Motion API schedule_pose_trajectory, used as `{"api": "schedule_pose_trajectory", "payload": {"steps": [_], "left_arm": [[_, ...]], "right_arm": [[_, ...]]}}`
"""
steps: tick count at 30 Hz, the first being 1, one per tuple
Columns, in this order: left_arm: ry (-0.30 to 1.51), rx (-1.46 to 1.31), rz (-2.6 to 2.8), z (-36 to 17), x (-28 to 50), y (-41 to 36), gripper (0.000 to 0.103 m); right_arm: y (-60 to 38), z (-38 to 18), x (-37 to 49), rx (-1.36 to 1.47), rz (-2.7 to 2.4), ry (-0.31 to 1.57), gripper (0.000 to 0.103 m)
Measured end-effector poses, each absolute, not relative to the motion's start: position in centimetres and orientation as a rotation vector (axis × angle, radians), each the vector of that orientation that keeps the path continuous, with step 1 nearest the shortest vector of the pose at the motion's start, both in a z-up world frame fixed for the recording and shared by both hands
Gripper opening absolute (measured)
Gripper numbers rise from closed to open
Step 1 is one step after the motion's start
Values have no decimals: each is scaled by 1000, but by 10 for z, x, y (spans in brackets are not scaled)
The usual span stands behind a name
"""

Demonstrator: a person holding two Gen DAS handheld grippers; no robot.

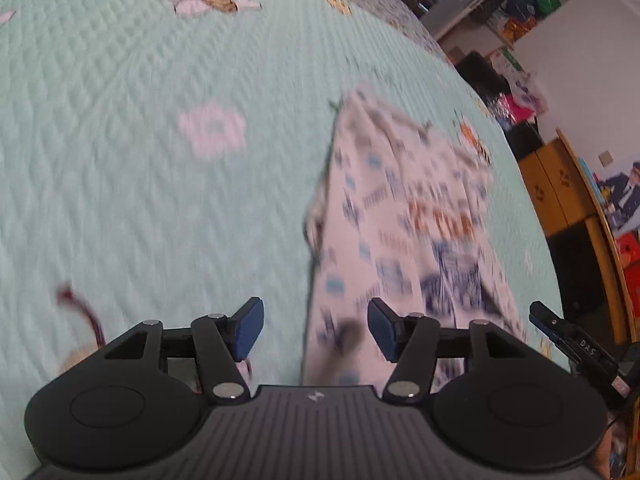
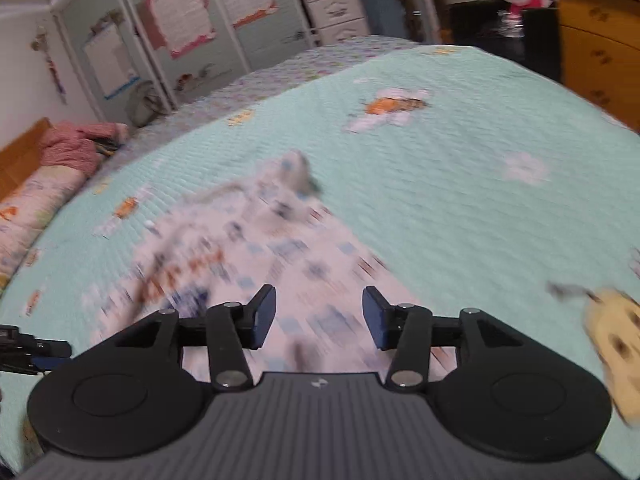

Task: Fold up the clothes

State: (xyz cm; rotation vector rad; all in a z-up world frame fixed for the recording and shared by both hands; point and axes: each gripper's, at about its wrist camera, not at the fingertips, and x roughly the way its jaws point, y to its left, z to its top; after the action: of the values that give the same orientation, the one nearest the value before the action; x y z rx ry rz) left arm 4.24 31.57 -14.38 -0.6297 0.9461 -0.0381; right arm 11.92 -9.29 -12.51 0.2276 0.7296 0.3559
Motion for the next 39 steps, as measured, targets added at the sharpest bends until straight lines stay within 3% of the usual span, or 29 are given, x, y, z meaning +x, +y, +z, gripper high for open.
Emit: {"api": "schedule_pose_trajectory", "payload": {"steps": [4,5,6,7,9,15,20,21,23,25,34,39], "left_arm": [[954,-639,-73,-148,35,297,61],[965,-650,-89,-149,35,293,51],[974,-651,-101,-150,34,288,17],[958,-651,-89,-146,33,288,5],[916,-652,-56,-137,32,290,6],[645,-530,149,-73,30,329,2],[666,-502,387,-69,34,372,8],[666,-471,464,-73,31,374,9],[687,-432,558,-88,25,373,15],[734,-441,516,-101,19,372,18],[707,-438,368,-99,-4,349,25],[670,-385,252,-85,-2,327,37]], "right_arm": [[-111,-136,102,241,275,743,55],[-114,-137,99,244,257,739,55],[-117,-137,97,246,244,731,56],[-117,-136,96,239,239,719,59],[-118,-136,96,220,232,712,67],[-126,-147,96,141,164,719,70],[-117,-162,93,67,195,738,72],[-113,-163,93,42,202,734,69],[-104,-164,91,8,231,732,49],[-99,-163,91,-11,258,731,8],[-129,-131,128,-127,43,641,7],[-154,-136,169,-213,-158,624,7]]}}
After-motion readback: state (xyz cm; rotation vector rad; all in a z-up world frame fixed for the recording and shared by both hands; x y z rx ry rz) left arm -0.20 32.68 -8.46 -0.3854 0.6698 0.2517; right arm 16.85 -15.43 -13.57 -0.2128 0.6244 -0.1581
